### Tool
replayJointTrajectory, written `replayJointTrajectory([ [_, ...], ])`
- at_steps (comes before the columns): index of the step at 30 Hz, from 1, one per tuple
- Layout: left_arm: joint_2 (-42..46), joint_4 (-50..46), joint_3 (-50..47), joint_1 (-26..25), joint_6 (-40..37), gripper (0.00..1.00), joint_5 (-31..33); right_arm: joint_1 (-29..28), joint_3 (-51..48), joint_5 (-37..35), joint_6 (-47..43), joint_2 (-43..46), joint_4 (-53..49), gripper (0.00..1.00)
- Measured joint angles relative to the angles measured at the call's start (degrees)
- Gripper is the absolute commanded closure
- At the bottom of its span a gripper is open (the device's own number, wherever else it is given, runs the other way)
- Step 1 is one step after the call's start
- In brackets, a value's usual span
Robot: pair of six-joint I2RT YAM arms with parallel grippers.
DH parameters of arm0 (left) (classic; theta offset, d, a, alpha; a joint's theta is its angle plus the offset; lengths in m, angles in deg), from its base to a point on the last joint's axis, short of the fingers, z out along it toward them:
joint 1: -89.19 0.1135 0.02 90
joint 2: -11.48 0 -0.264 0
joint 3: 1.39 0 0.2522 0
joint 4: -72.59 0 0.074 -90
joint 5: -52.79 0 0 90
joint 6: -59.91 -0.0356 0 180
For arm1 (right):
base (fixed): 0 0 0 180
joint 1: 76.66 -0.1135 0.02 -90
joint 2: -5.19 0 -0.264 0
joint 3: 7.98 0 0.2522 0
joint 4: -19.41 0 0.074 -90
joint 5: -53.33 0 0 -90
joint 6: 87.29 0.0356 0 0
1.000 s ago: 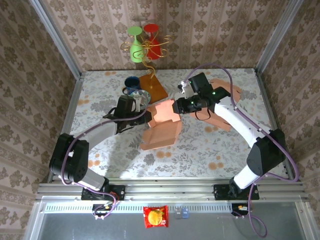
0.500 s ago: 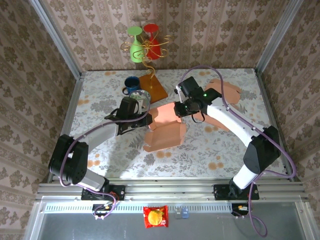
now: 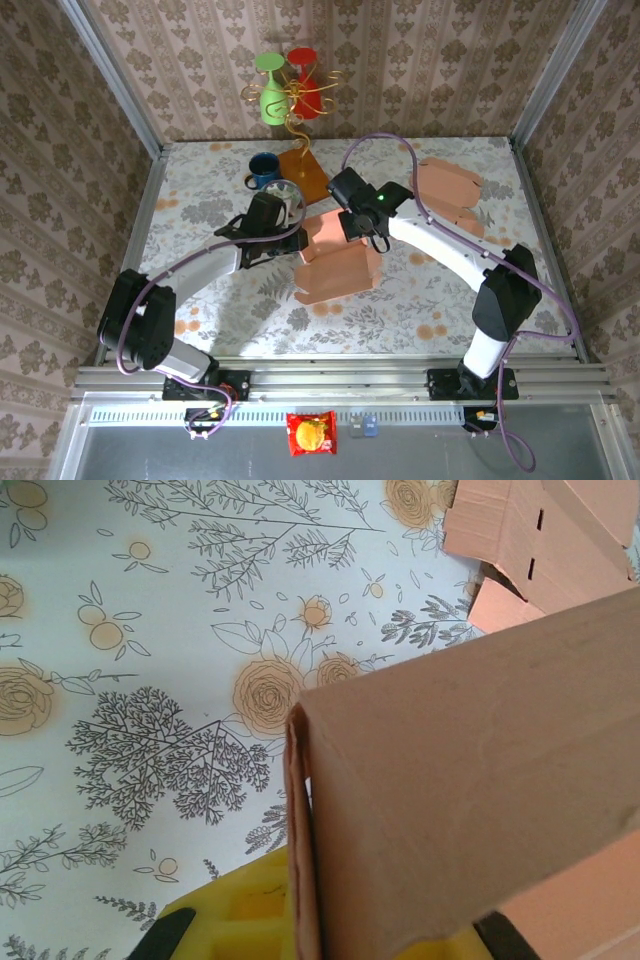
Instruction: Fold the paper box
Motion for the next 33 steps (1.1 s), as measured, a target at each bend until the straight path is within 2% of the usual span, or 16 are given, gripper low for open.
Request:
replayJointTrajectory([
  [3, 0.0, -0.3, 0.3, -0.2, 0.2, 1.00, 0.4, 0.4, 0.2, 0.0, 0.0, -0.3, 0.0, 0.85],
  [12, 0.0, -0.6, 0.5, -0.4, 0.3, 1.00, 0.1, 1.1, 3.2, -0.4, 0.0, -3.9, -0.6, 0.79],
  [15, 0.0, -0.6, 0.6, -0.6, 0.3, 1.00, 0.1, 1.2, 3.7, -1.2, 0.0, -4.7, -1.0, 0.81],
  [22, 0.0, -1.0, 2.3, -1.0, 0.6, 1.00, 0.3, 0.7, 7.1, -6.4, 0.3, -6.3, -3.4, 0.99],
  [29, -0.6, -1.8, 3.5, -2.2, 2.3, 1.00, 1.5, -1.0, 8.6, -12.9, 2.5, -8.2, -5.9, 1.00],
  [31, -0.8, -2.0, 3.6, -2.4, 2.7, 1.00, 1.7, -1.2, 8.6, -13.4, 3.0, -8.3, -6.3, 0.95],
  [33, -0.9, -2.1, 3.6, -2.4, 3.2, 1.00, 1.7, -1.3, 8.6, -13.4, 3.1, -8.3, -6.5, 0.85],
])
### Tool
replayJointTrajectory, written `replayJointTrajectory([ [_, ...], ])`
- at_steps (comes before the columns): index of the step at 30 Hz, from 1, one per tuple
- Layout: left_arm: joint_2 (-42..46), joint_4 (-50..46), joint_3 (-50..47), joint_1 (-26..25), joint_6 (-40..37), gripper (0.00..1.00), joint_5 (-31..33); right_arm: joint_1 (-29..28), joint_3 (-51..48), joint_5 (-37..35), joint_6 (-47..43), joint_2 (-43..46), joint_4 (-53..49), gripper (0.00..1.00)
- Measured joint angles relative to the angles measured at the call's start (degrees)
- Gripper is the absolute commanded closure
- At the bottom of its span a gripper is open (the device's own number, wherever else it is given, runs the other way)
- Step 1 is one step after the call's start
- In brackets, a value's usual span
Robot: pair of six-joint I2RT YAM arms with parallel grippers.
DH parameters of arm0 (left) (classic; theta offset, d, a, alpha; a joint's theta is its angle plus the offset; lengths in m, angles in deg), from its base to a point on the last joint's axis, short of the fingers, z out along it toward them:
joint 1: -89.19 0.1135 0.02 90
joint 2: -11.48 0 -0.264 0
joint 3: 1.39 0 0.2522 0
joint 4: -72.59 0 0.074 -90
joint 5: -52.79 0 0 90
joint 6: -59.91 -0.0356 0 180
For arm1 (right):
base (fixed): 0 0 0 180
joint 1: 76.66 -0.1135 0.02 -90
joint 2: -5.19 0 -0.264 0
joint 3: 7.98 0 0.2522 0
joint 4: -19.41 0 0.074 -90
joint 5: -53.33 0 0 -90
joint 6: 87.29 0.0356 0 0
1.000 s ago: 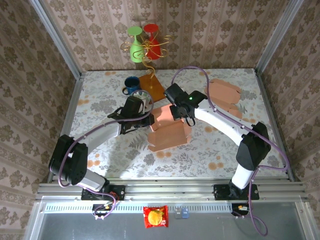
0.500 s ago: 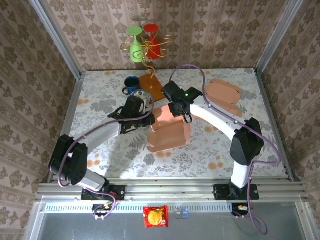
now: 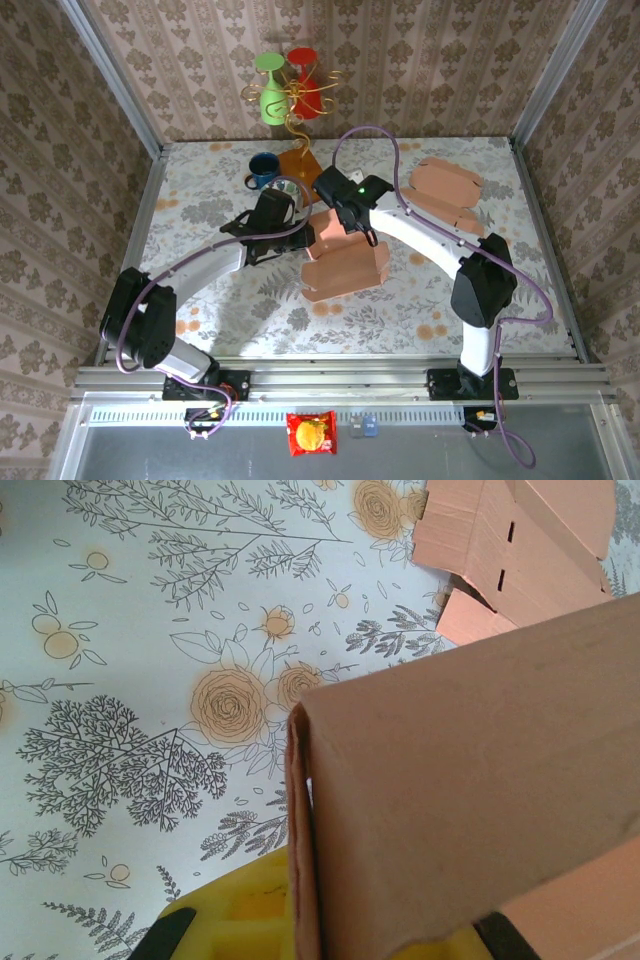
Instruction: Fold the paper box
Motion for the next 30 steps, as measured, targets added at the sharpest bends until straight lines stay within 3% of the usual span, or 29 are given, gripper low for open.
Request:
replayJointTrajectory([
  [6, 0.0, -1.6, 0.5, 0.0, 0.3, 1.00, 0.8, 0.4, -0.3, 1.0, 0.4, 0.5, 0.0, 0.64],
  [11, 0.0, -2.3, 0.5, 0.0, 0.4, 1.00, 0.8, 1.2, -2.4, 3.6, 1.2, 2.9, 0.2, 0.58],
  [18, -0.2, -2.2, 0.8, -0.3, 0.4, 1.00, 0.5, 1.2, -3.4, 5.7, 1.4, 4.6, 1.2, 0.71],
  [24, -1.0, -2.2, 0.8, -0.4, 0.4, 1.00, 0.8, 1.2, -5.5, 7.0, 1.7, 4.2, 3.4, 1.00],
  [30, -2.3, 0.5, -1.5, -0.9, 0.4, 1.00, 1.7, 1.2, -9.1, 7.9, 3.7, 4.2, 6.0, 1.00],
])
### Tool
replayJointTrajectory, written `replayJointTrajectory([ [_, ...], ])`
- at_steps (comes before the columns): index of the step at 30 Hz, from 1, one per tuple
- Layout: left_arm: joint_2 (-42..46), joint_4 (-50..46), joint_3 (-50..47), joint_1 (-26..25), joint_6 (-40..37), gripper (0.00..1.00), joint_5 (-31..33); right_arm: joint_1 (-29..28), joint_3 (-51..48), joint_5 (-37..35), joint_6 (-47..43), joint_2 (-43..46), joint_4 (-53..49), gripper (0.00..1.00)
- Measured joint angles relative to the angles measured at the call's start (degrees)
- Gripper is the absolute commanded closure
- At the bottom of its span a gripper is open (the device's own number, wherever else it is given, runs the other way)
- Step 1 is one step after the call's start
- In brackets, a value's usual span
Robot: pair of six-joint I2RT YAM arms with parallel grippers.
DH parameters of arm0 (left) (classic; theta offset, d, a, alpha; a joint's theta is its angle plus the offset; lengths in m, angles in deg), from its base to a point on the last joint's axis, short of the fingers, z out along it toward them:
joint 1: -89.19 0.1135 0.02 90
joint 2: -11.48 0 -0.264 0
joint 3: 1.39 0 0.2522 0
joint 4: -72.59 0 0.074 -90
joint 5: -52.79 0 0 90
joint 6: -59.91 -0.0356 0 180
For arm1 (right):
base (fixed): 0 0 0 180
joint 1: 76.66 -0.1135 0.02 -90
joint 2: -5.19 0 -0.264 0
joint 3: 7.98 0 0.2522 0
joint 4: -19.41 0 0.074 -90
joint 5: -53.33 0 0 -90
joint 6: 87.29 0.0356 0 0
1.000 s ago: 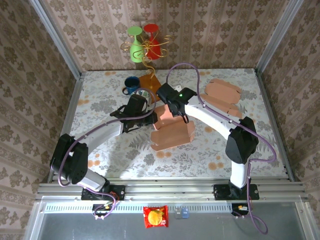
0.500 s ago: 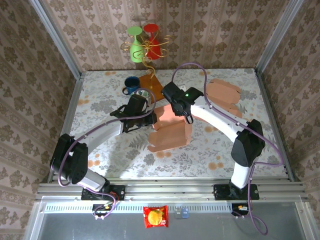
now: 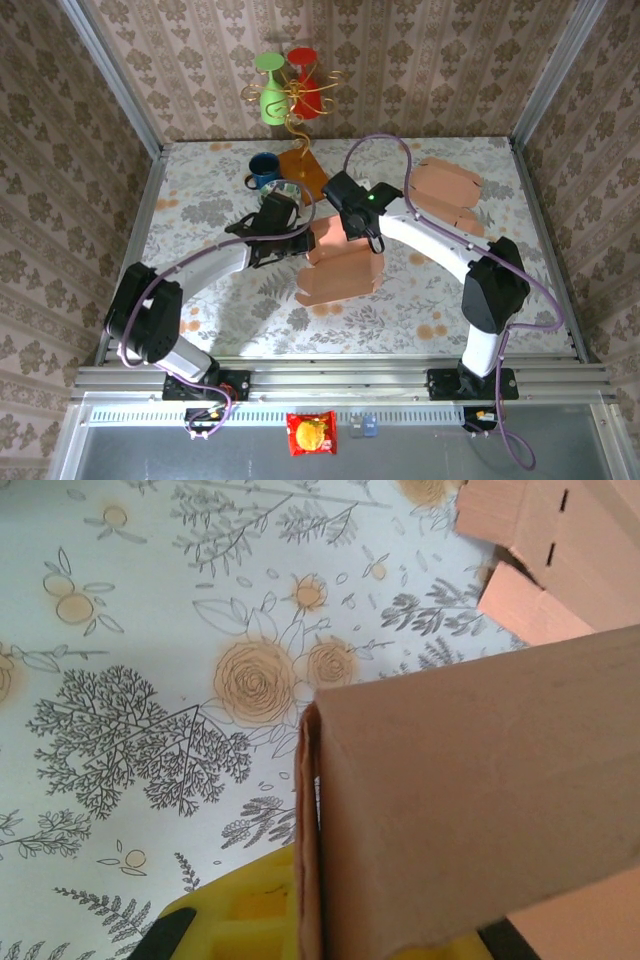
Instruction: Fold the paper box
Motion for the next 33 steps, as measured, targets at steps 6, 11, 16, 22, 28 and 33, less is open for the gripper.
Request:
replayJointTrajectory([
  [6, -2.4, 7.8, -6.4, -1.5, 0.0, 1.00, 1.2, -0.1, -6.2, 2.3, 2.8, -0.9, 3.5, 1.00],
  [11, -4.8, 15.1, -10.3, -2.2, 0.0, 0.97, 1.4, -0.1, -8.8, 3.1, 5.2, -2.3, 5.1, 1.00],
  [16, -5.2, 19.8, -12.1, -2.4, 0.8, 0.75, 1.4, 0.1, -9.6, 3.3, 7.4, -2.7, 5.9, 1.00],
  [22, -5.4, 22.1, -14.7, -2.6, 1.5, 0.63, 1.6, 0.2, -10.1, 3.7, 9.4, -3.5, 5.9, 1.00],
  [28, -2.3, 22.9, -17.2, -3.4, 1.4, 0.60, 1.6, 0.3, -10.1, 3.7, 9.9, -3.6, 5.9, 1.00],
  [33, 2.0, 24.0, -18.7, -3.7, 0.6, 0.60, 1.4, 0.3, -10.1, 3.7, 9.9, -3.6, 5.9, 1.00],
])
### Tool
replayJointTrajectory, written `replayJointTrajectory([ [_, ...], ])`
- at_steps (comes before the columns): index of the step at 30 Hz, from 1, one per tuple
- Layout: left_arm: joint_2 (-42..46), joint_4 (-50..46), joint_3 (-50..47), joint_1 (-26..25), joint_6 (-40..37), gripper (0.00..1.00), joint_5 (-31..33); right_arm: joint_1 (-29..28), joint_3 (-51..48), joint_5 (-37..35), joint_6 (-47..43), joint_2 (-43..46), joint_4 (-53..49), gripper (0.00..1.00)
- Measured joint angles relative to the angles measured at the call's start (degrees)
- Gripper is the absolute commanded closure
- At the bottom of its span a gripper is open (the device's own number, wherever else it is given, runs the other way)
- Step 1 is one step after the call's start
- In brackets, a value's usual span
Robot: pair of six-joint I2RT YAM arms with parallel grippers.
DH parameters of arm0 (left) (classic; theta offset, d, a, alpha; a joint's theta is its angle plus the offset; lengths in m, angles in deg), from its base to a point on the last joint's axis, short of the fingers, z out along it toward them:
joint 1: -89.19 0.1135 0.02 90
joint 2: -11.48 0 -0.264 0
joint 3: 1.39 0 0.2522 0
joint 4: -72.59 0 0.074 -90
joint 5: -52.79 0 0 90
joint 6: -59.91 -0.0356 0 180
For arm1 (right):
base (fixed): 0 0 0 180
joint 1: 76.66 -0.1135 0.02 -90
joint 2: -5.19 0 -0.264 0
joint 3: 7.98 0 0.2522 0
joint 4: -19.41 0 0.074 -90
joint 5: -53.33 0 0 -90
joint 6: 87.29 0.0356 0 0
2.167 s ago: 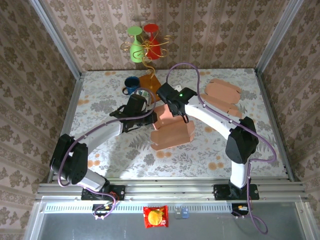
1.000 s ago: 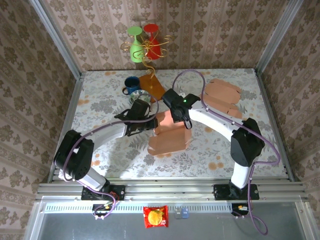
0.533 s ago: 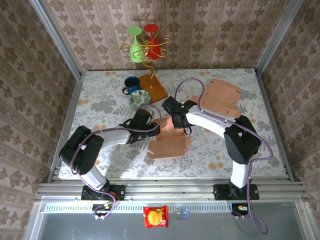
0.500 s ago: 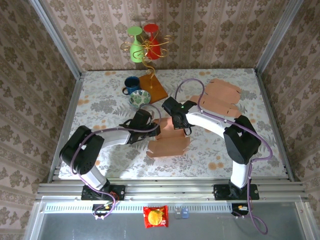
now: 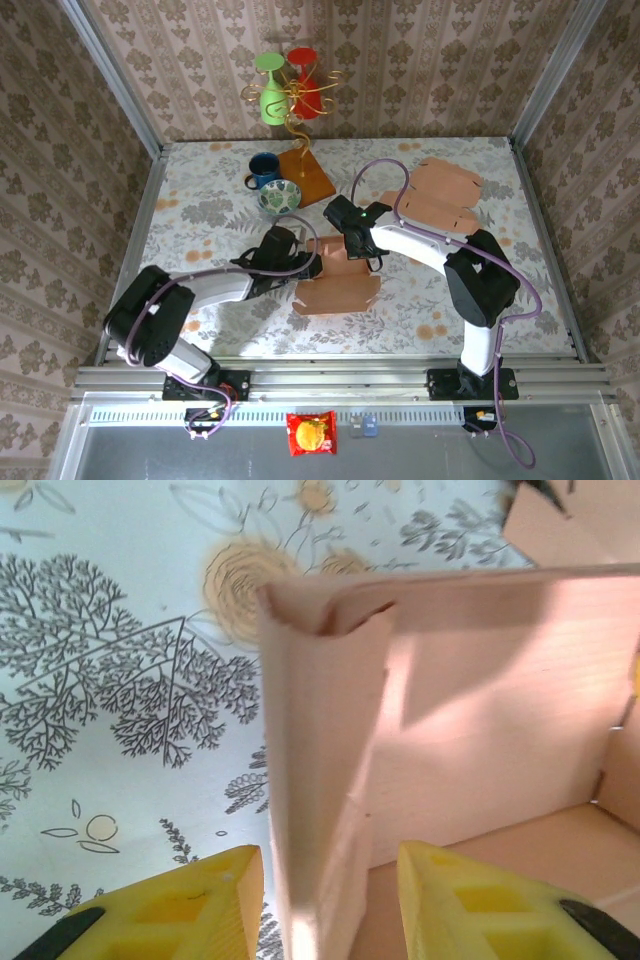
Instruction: Fold the paper box
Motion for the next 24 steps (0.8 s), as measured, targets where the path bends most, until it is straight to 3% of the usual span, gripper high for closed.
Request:
replayJointTrajectory([
  [13, 2.6, 4.1, -5.2, 3.9, -2.4, 0.74, -4.8, 0.1, 0.0, 0.3, 0.0, 0.0, 0.0, 1.00],
  [24, -0.2, 6.0, -4.5, 3.7, -4.1, 0.88, -8.0, 0.2, 0.0, 0.4, 0.0, 0.0, -0.2, 1.00],
])
